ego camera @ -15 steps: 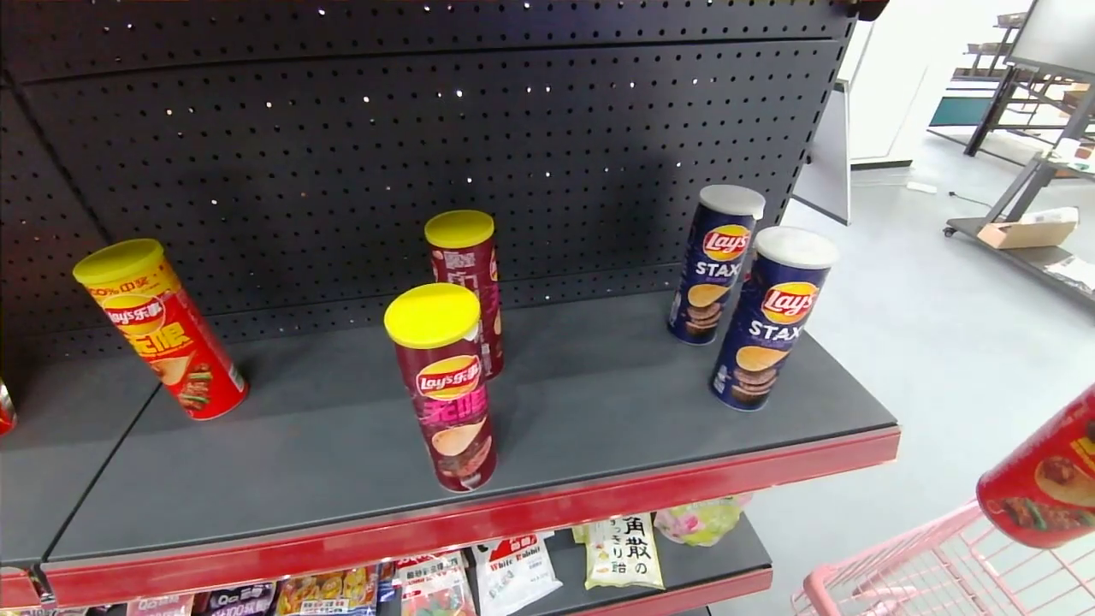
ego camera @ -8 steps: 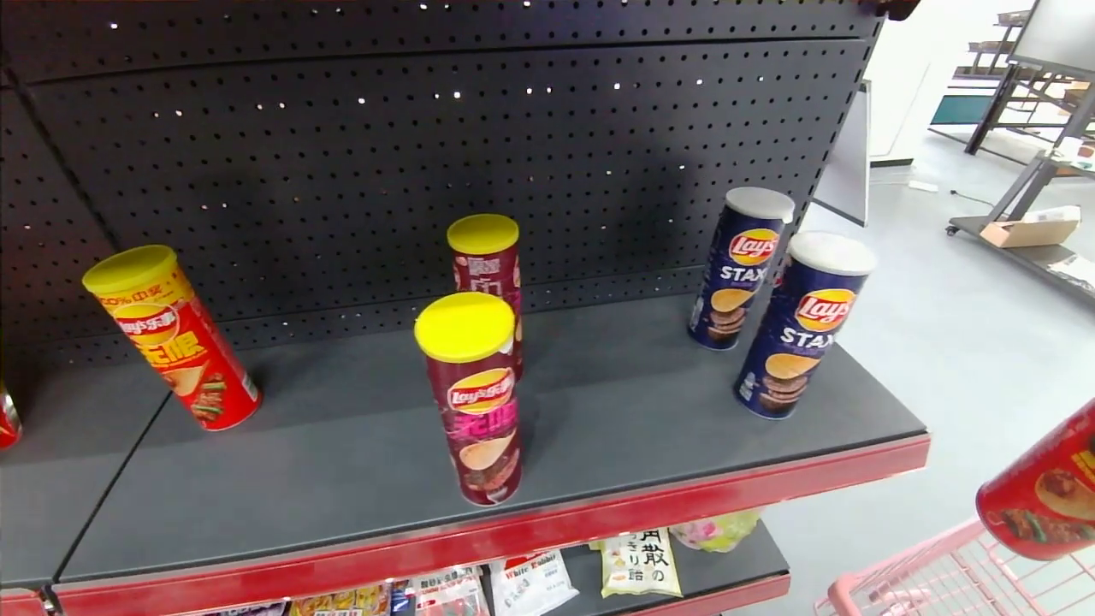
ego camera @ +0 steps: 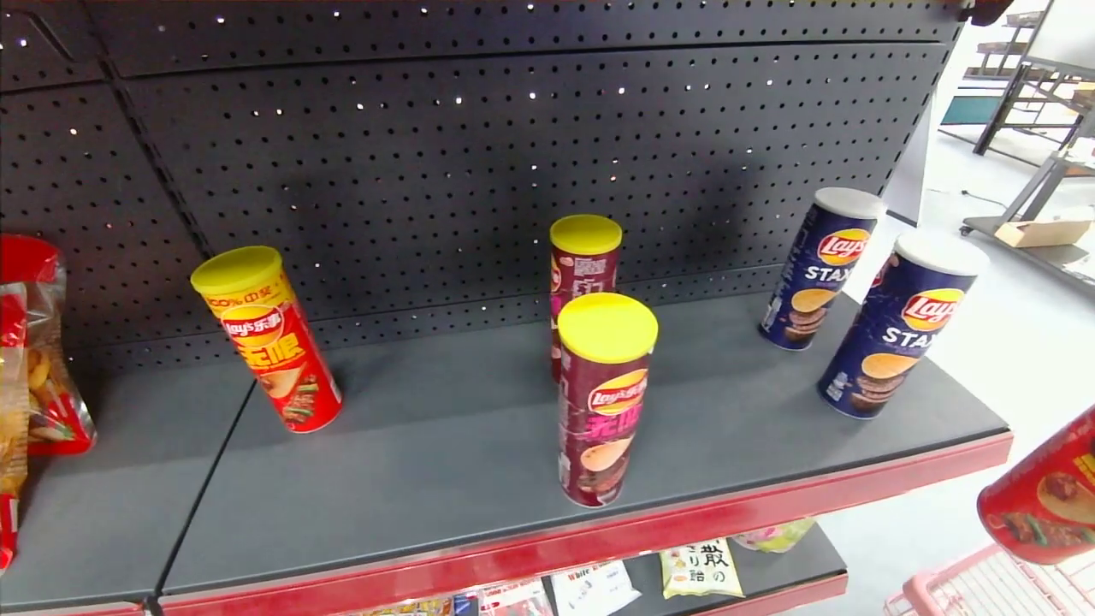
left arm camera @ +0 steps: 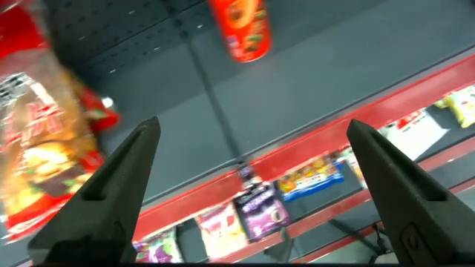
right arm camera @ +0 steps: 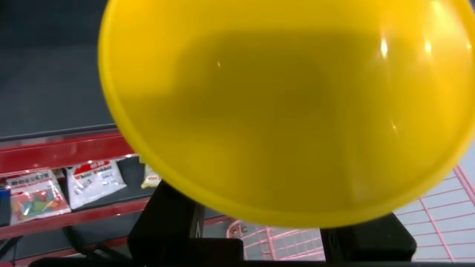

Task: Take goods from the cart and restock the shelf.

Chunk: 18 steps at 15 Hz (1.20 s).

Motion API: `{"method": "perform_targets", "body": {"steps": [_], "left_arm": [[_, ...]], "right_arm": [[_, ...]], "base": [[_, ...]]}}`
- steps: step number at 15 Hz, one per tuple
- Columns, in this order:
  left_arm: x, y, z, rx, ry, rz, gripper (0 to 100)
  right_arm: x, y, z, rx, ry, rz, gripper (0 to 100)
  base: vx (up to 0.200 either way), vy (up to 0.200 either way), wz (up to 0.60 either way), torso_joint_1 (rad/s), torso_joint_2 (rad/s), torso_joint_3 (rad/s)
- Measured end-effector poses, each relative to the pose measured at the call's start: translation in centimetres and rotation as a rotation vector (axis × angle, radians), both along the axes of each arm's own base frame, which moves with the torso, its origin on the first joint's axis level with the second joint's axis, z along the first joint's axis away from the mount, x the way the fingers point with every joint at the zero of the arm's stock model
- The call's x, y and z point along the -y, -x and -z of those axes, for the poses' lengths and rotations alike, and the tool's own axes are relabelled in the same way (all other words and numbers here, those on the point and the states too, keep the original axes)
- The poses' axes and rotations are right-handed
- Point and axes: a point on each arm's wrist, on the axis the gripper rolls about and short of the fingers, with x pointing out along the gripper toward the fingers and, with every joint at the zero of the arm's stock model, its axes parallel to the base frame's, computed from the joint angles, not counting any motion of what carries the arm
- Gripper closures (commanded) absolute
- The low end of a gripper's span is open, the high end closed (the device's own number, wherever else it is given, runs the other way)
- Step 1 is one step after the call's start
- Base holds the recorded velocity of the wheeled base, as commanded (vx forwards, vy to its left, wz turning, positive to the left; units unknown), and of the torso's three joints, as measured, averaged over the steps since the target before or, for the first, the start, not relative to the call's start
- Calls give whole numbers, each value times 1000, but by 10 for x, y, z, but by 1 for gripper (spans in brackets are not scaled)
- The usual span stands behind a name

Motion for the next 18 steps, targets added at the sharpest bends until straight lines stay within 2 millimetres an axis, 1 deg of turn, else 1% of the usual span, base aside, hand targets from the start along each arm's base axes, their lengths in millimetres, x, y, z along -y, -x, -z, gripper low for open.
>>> {"method": "perform_targets", "body": {"steps": [5,10,14,18], "left_arm": [[0,1,0,5,-8,5,0],[0,1,1,7,-34,7,0],[0,1,1,6,-35,6,0],[0,1,1,7,-32,15,0]], "right_arm": [[0,1,2,-4,1,0,100],[0,2,3,-1,2,-1,100],[0,2,3,-2,5,-2,100],[0,7,8,-4,10,-4,100]], "base": [[0,200,0,3,2,5],[0,0,0,0,0,0],[-200,0,0,8,2,2],[0,0,0,0,0,0]]}}
